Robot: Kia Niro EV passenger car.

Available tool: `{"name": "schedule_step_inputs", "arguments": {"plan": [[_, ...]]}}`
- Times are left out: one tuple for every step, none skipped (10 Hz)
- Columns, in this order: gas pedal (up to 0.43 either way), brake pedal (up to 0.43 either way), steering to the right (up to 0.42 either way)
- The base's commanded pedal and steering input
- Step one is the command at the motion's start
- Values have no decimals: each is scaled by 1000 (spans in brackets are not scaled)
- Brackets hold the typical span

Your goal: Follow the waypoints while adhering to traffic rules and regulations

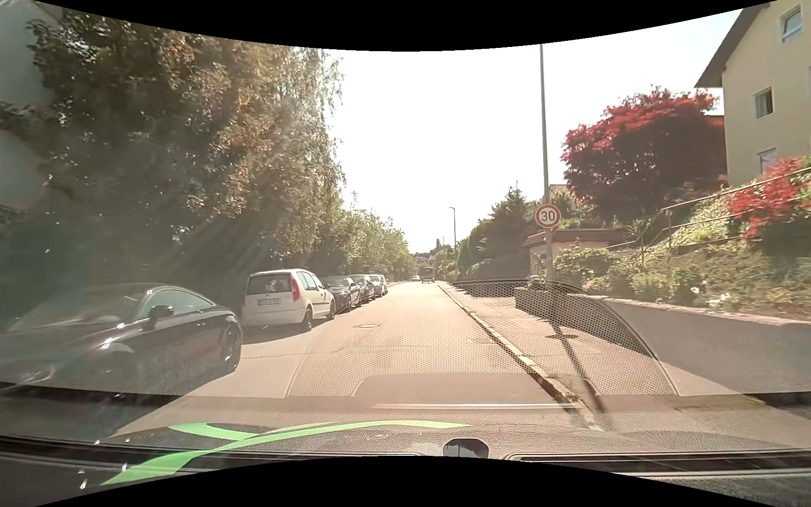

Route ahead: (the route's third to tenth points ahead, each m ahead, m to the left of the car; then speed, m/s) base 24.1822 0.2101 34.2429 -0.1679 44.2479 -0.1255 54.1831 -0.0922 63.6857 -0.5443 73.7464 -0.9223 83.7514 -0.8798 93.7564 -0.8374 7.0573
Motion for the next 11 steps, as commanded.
{"name": "schedule_step_inputs", "arguments": {"plan": [[87,0,-3],[87,0,-3],[87,0,-3],[87,0,-3],[87,0,-3],[87,0,-3],[87,0,-3],[87,0,-3],[87,0,-2],[87,0,-2],[87,0,-1]]}}
